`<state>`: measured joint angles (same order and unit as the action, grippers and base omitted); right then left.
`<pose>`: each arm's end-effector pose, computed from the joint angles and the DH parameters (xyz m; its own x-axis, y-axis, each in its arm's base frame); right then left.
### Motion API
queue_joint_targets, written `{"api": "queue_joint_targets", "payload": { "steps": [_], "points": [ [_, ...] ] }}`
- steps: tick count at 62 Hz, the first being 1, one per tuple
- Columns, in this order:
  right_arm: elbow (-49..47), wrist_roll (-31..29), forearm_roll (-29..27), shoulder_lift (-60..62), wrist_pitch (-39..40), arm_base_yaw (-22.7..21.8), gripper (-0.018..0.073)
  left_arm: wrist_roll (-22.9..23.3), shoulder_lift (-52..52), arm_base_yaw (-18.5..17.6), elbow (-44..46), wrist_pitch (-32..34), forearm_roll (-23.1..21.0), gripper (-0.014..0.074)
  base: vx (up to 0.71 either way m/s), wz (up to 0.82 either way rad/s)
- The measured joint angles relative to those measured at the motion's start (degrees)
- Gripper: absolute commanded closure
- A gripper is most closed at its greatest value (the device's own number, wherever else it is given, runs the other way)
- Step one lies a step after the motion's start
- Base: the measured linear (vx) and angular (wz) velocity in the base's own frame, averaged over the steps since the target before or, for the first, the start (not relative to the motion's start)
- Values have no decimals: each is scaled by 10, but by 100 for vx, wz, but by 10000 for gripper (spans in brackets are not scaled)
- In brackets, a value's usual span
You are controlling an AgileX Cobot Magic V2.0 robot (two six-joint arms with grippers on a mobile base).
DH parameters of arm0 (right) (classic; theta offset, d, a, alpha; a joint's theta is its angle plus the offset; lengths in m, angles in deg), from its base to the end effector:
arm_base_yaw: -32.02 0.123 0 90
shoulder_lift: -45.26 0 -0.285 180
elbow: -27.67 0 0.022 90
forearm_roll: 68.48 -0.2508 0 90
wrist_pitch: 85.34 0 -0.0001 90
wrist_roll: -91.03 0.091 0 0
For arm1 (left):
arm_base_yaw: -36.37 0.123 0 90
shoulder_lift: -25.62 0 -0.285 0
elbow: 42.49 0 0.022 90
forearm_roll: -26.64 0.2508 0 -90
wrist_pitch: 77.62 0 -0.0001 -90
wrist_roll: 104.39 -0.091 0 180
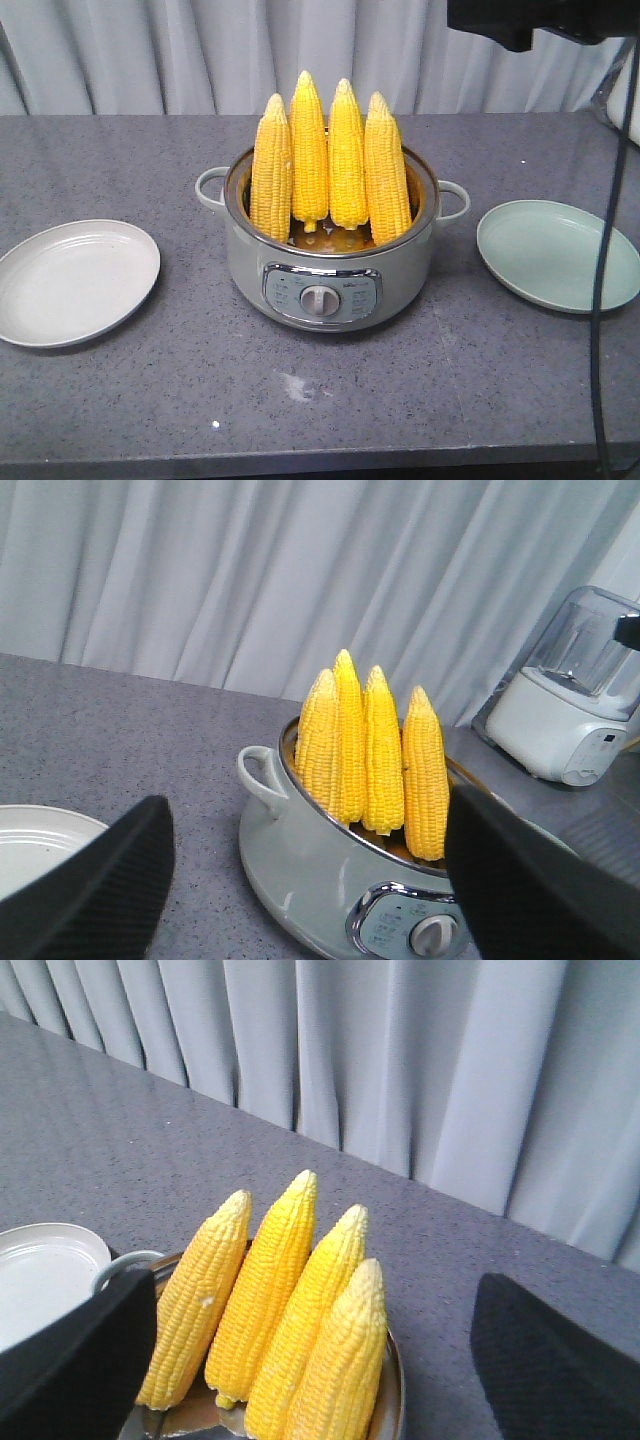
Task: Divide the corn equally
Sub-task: 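Move the right gripper to the nearest corn cob and grasp it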
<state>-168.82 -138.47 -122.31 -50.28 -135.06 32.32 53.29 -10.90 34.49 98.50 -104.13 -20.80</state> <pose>0.3347 0.0578 0.4468 -0.3222 -0.1115 -0.9401 -0.6181 0.7769 0.1197 0.0930 -0.0331 0.3703 -0.2015 -0.3464 -0.9162 0.3056 0.8665 -0.3948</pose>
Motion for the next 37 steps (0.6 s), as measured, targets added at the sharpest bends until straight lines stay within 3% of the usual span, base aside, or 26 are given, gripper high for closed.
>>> {"api": "queue_joint_targets", "payload": {
  "steps": [16, 37],
  "points": [
    [-141, 18, 33, -176, -9, 56, -35, 0, 0, 0, 0, 0, 0, 59, 0, 0],
    [-152, 47, 69, -256, 12, 78, -35, 0, 0, 0, 0, -2, 0, 59, 0, 0]
  ]
}}
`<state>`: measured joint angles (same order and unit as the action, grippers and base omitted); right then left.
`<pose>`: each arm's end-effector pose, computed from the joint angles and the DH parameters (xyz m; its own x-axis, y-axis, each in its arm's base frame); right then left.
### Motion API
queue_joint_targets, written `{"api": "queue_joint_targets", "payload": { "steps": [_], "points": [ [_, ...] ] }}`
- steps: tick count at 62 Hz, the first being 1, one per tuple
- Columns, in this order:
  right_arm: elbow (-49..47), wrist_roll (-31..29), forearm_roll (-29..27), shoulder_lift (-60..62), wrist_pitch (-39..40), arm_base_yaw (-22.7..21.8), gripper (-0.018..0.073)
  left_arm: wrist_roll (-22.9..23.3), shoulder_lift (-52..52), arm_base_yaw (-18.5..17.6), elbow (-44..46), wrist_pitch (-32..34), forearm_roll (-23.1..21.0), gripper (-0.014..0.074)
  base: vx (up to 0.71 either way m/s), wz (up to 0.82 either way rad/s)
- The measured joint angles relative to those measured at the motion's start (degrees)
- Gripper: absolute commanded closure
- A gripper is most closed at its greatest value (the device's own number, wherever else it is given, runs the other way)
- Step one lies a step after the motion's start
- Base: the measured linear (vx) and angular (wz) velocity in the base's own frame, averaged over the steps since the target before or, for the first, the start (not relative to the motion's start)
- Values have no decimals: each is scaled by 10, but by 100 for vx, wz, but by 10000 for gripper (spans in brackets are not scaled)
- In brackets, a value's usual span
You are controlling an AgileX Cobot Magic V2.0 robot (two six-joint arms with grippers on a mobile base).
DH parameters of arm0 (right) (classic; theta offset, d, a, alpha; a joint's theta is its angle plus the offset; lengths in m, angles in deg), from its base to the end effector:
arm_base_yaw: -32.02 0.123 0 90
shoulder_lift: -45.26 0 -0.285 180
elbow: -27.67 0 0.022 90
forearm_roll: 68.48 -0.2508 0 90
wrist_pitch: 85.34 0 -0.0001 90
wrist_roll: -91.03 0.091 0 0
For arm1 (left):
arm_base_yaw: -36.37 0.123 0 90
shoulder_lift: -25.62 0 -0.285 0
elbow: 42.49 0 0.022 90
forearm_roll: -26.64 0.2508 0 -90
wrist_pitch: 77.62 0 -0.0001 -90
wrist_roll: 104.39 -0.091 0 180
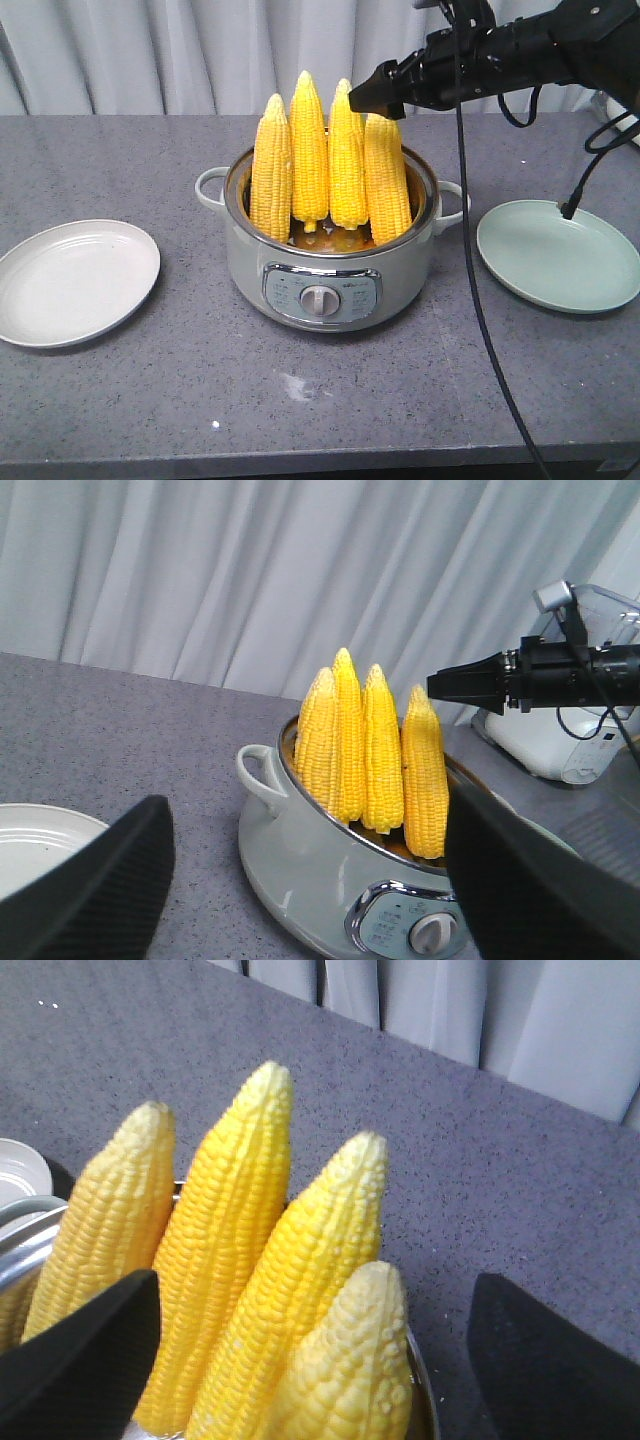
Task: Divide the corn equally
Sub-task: 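Move the right gripper to the nearest corn cob and grasp it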
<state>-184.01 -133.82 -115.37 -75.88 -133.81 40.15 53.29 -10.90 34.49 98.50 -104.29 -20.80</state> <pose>0.4470 0.1141 0.3453 -0.4979 -0.2114 -0.8411 -0.6413 0.7426 0.1930 0.0929 -0.0332 0.3701 -0.2039 -0.3455 -0.9160 0.3065 0.8661 -0.3949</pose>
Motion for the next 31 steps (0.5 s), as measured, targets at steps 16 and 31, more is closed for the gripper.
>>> {"api": "queue_joint_targets", "payload": {
  "steps": [16, 31],
  "points": [
    [0, 2, 5, -33, 0, 0, 24, 0, 0, 0, 0, -1, 0, 59, 0, 0],
    [-1, 15, 32, -33, -17, 0, 296, 0, 0, 0, 0, -1, 0, 59, 0, 0]
  ]
}}
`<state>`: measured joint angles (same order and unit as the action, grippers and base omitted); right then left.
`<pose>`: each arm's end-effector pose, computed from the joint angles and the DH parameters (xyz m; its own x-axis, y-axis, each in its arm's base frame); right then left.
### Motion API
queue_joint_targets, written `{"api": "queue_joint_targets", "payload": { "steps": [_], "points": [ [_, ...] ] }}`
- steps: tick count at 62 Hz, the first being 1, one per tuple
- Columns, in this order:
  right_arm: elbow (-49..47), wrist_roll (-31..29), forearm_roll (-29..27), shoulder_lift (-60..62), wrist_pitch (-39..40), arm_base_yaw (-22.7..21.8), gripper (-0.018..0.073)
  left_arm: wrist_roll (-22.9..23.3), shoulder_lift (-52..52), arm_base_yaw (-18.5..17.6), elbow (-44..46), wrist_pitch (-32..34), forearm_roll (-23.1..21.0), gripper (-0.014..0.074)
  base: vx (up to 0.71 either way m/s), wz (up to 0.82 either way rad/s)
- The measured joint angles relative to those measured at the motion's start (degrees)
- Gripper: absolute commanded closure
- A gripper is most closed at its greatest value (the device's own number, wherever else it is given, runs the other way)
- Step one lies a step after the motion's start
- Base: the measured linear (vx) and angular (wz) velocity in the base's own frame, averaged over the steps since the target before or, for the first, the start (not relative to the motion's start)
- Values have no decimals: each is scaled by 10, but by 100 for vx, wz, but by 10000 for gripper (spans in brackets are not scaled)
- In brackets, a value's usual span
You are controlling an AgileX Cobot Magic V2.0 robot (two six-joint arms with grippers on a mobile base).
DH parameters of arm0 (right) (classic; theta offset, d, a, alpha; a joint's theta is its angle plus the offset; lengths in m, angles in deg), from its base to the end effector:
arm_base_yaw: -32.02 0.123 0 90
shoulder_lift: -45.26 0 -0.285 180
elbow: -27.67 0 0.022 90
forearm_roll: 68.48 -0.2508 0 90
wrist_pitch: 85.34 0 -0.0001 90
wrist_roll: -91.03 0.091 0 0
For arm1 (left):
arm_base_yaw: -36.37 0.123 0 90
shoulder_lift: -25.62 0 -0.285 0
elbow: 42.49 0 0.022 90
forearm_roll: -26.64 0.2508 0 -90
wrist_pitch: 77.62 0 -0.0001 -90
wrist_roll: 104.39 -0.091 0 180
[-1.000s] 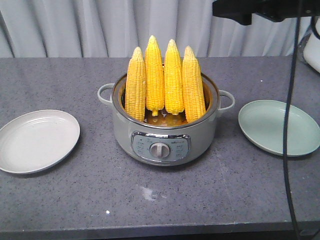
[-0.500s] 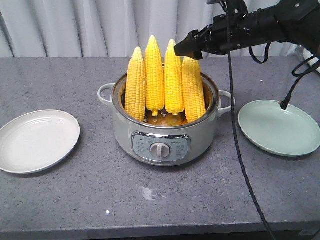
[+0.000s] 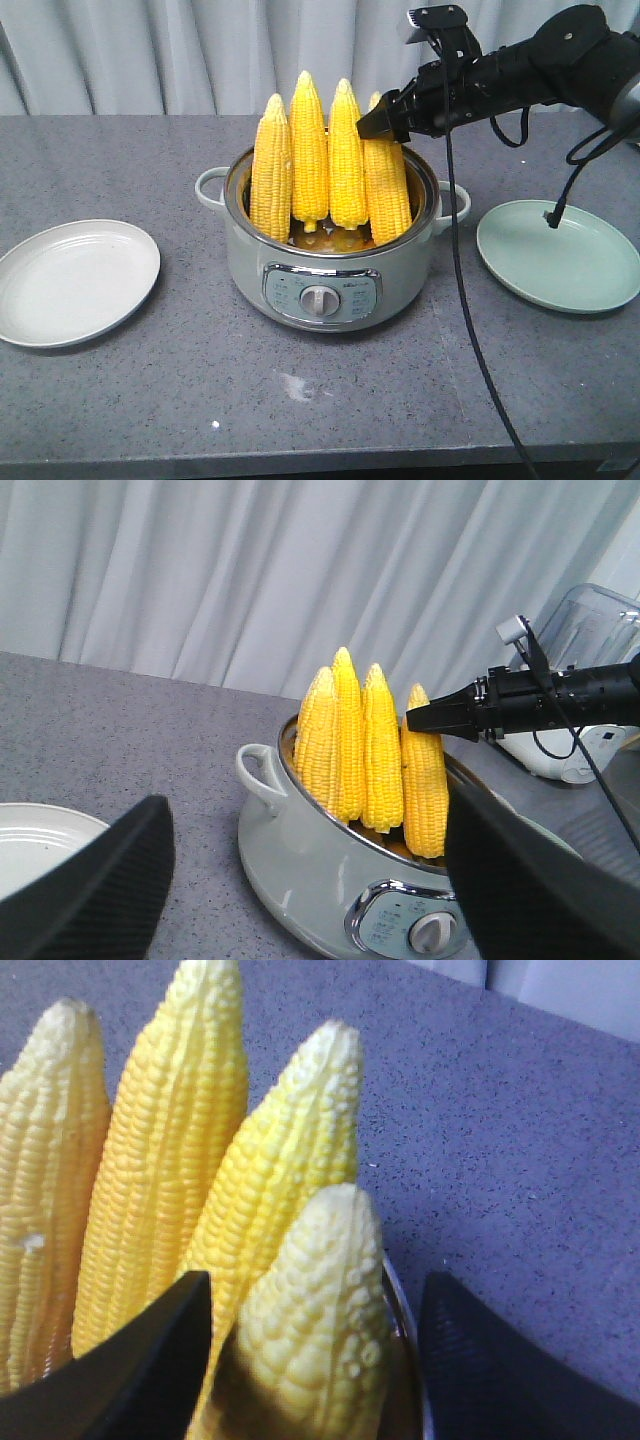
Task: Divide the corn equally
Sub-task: 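Move the right gripper to the nearest corn cob and grasp it, then lift the corn cob out and carry it over the green plate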
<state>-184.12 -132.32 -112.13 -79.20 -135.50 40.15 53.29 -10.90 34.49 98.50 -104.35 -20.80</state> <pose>0.4571 0.1141 0.3150 -0.5648 -0.2576 -0.7840 -0.6301 0.7481 0.2081 0.0929 -0.0333 0.3700 -0.2048 -0.3452 -0.9159 0.3069 0.8659 -0.3949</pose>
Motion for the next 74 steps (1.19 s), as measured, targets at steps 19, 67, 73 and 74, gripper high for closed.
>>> {"api": "queue_joint_targets", "payload": {
  "steps": [19, 67, 73, 74],
  "points": [
    [-6, -7, 12, 0, -13, 1, 571, 0, 0, 0, 0, 0, 0, 59, 0, 0],
    [-111, 80, 60, 252, -61, 1, 564, 0, 0, 0, 0, 0, 0, 59, 0, 0],
    [-115, 136, 127, 309, -100, 1, 564, 0, 0, 0, 0, 0, 0, 59, 0, 0],
    [-115, 143, 137, 315, -106, 1, 564, 0, 0, 0, 0, 0, 0, 59, 0, 0]
  ]
}}
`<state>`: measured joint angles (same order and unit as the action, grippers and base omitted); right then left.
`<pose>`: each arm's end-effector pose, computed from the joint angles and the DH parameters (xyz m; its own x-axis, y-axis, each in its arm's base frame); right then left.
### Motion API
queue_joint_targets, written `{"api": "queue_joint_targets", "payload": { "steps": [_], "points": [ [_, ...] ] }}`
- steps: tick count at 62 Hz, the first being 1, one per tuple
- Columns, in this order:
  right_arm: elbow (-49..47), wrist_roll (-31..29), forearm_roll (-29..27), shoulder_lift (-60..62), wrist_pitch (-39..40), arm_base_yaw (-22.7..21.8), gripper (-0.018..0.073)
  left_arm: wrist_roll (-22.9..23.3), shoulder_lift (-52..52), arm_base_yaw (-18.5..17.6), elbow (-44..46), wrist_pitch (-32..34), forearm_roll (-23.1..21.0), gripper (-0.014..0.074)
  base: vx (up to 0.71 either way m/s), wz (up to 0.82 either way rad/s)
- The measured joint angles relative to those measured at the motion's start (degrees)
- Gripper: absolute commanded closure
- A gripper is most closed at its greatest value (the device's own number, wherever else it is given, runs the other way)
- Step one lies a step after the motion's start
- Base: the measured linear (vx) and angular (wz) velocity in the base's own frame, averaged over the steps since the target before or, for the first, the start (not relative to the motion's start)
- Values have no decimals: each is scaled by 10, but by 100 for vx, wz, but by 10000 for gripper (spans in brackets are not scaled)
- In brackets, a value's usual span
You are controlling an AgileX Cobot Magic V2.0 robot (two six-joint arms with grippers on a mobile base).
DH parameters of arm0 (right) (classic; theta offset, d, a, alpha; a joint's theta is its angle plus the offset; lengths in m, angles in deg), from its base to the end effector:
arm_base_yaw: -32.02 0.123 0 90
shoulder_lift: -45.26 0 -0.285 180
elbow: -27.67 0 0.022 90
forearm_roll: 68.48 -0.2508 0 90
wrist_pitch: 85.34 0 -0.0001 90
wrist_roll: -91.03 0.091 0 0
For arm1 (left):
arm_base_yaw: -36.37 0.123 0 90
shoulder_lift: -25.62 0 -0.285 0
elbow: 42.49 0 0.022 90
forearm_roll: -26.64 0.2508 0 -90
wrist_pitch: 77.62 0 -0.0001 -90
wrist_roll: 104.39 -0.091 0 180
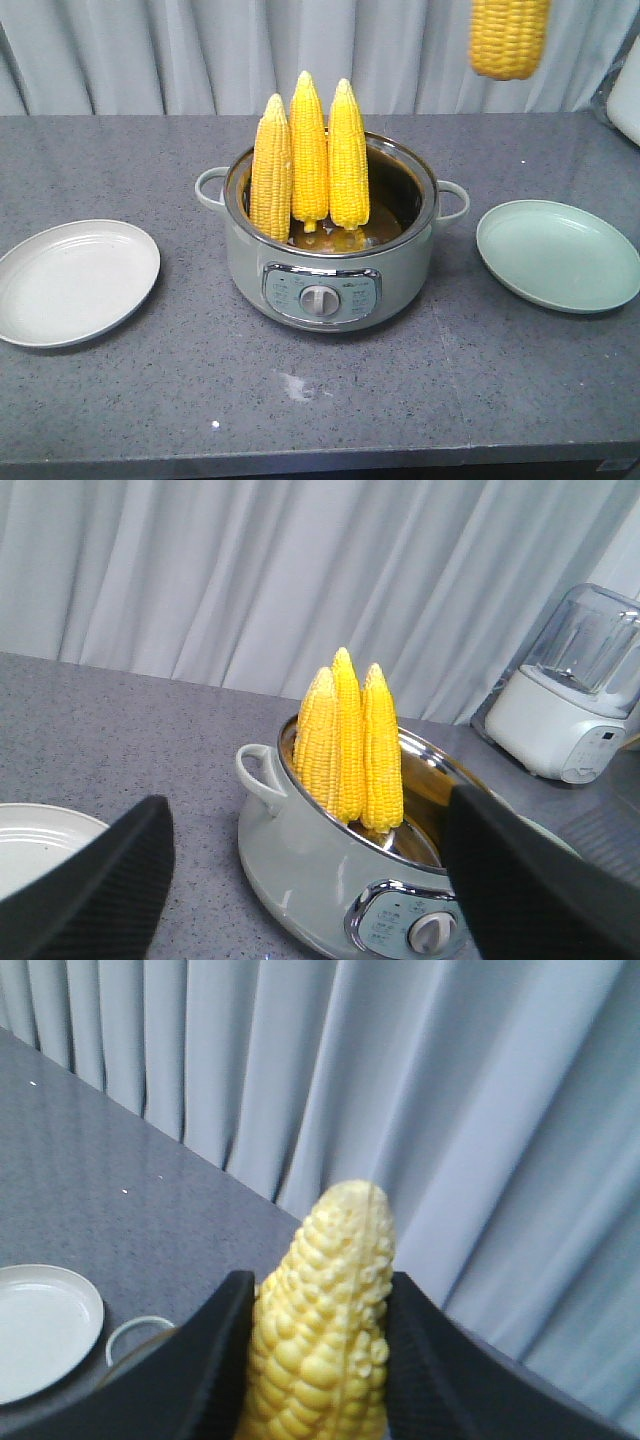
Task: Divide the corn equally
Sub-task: 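Lift the corn cob out and carry it over the green plate, then lower the cob onto the green plate and open the right gripper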
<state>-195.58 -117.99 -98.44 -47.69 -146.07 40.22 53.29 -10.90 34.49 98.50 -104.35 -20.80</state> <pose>0.2617 0.0778 0.5629 -0.1541 -0.2311 -0.9606 -0.5924 0.7997 -0.0974 0.0929 -0.0333 0.3700 -0.2048 -0.3452 -0.9159 0.3069 0.8659 -0.3949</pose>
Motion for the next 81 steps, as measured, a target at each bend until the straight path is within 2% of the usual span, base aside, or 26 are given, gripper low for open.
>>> {"api": "queue_joint_targets", "payload": {
  "steps": [6, 12, 18, 21, 26, 35, 41, 55, 62, 69, 81],
  "points": [
    [-1, 62, 94, 38, -47, 0, 564, 0, 0, 0, 0, 1, 0, 59, 0, 0],
    [-1, 134, 218, 57, -105, 0, 564, 0, 0, 0, 0, 3, 0, 59, 0, 0],
    [3, 192, 323, 58, -126, 0, 564, 0, 0, 0, 0, 3, 0, 59, 0, 0],
    [12, 214, 360, 58, -127, -1, 564, 0, 0, 0, 0, 3, 0, 59, 0, 0],
    [26, 233, 384, 49, -130, -1, 564, 0, 0, 0, 0, 3, 0, 59, 0, 0],
    [42, 239, 389, -10, -130, -1, 564, 0, 0, 0, 0, 3, 0, 59, 0, 0],
    [45, 240, 375, -72, -128, -17, 564, 0, 0, 0, 0, 3, 0, 59, 0, 0],
    [49, 211, 235, -209, -120, -129, 564, 0, 0, 0, 0, 3, 0, 59, 0, 0],
    [51, 193, 180, -252, -112, -170, 564, 0, 0, 0, 0, 2, 0, 59, 0, 0],
    [51, 165, 155, -280, -110, -186, 561, 0, 0, 0, 0, 2, 0, 59, 0, 0],
    [51, 135, 147, -322, -108, -188, 543, 0, 0, 0, 0, 2, 0, 59, 0, 0]
  ]
}}
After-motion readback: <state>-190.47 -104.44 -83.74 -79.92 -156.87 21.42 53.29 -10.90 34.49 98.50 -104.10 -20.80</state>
